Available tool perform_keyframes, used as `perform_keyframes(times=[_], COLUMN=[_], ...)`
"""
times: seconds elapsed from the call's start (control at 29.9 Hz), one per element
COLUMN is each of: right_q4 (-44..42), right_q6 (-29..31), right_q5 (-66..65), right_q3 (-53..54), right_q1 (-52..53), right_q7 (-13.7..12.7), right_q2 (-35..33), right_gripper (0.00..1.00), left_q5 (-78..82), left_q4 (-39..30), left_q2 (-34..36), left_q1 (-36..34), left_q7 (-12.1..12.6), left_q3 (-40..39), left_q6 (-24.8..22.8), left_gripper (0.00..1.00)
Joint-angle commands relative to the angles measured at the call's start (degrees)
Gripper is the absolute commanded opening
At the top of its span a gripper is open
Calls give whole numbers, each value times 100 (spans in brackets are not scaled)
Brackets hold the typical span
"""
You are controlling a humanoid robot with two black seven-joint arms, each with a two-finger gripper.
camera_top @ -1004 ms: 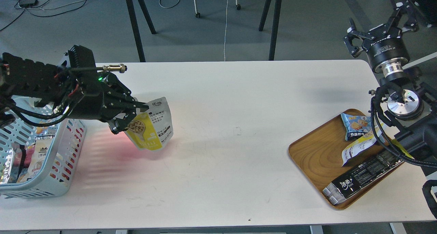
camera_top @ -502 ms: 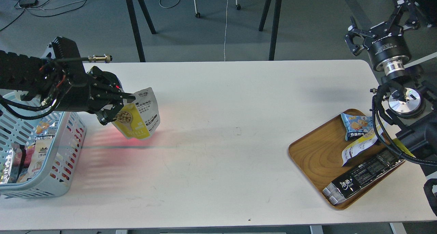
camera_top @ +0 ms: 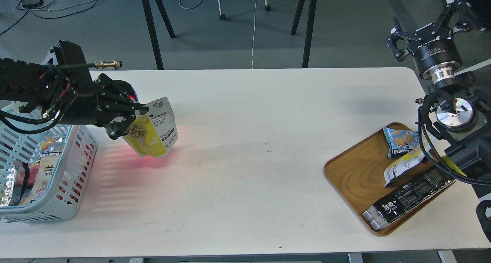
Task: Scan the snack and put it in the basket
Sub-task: 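Hold the yellow pouch in front of the red scanner, then carry the pouch over the blue basket and drop it in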
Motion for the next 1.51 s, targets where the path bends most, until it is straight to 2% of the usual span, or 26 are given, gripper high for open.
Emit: perform_keyframes(times=[0.0, 0.87, 1.1, 1.27, 1.34, 1.47], right_q4=[-1, -1, -9, -9, -27, -53], right_q6=[0, 0, 0, 0, 0, 0], right_q5=[0, -26, -26, -26, -26, -35], right_q3=[9, -8, 0, -8, -8, -8], right_q1=[8, 79, 79, 79, 79, 79], right_q7=[0, 0, 0, 0, 0, 0], right_q2=[0, -18, -18, -26, -27, -27], right_gripper=[99, 99, 99, 99, 99, 99], left_q5=[0, 0, 0, 0, 0, 0], left_q4=[2, -112, -657, -701, -701, -701], left_q2=[0, 9, 474, 878, 1150, 1643], left_q1=[1, -43, -61, -61, -52, -43], left_q7=[0, 0, 0, 0, 0, 0], left_q3=[-2, -81, -581, -915, -995, -969], left_q6=[-15, 2, 55, 81, 221, 933], left_gripper=[0, 0, 0, 0, 0, 0])
